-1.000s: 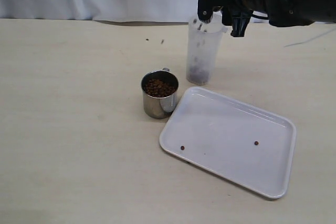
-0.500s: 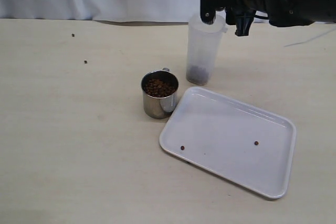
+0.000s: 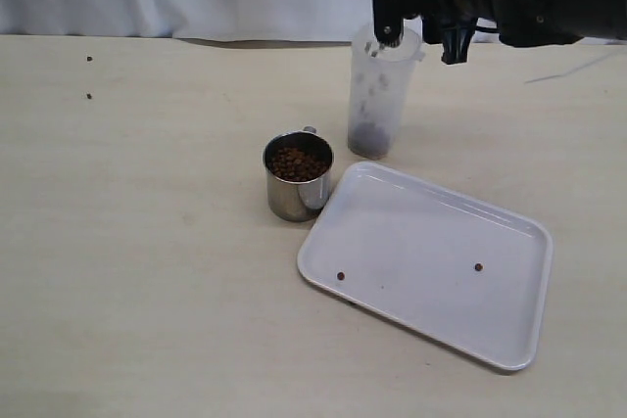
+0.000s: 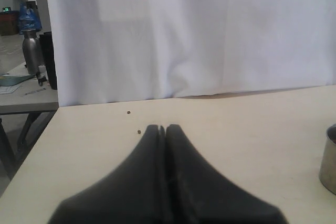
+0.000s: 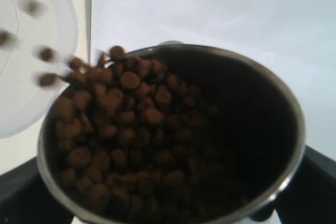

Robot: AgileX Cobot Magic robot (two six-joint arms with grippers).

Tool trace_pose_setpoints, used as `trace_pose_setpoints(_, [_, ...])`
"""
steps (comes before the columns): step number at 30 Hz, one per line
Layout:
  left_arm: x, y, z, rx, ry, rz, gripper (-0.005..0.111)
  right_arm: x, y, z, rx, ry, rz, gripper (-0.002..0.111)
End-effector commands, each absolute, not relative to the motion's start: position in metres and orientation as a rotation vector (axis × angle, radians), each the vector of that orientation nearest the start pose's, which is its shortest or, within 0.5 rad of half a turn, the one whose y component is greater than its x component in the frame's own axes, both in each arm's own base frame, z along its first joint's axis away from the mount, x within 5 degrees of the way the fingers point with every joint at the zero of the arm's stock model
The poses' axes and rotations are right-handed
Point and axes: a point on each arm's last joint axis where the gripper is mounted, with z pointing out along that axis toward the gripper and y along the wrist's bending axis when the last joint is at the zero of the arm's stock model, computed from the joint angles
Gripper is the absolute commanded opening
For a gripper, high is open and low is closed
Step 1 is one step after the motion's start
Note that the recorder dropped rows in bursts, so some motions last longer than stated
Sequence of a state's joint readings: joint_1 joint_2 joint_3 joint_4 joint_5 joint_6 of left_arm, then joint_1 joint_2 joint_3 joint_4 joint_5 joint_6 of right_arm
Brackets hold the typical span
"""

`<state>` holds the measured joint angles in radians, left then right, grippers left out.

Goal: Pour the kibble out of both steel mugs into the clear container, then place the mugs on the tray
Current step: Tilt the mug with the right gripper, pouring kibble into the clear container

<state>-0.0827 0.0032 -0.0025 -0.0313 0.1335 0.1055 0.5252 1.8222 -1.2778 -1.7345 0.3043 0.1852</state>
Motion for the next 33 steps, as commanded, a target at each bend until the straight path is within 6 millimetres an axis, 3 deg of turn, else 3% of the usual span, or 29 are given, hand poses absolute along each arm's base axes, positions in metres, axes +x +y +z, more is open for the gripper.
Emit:
trace_pose_setpoints(1, [0.0562, -0.005, 0.2015, 0.12, 1.608, -0.018, 0.0, 0.3843, 0.1895, 0.2575, -1.713, 1.212, -0.984, 0.005])
trace_pose_setpoints(33, [0.0562, -0.005, 0.2015, 0.119, 1.608, -0.02, 0.0, 0.386, 0.1888, 0.2578, -1.75, 1.176, -1.05, 0.005])
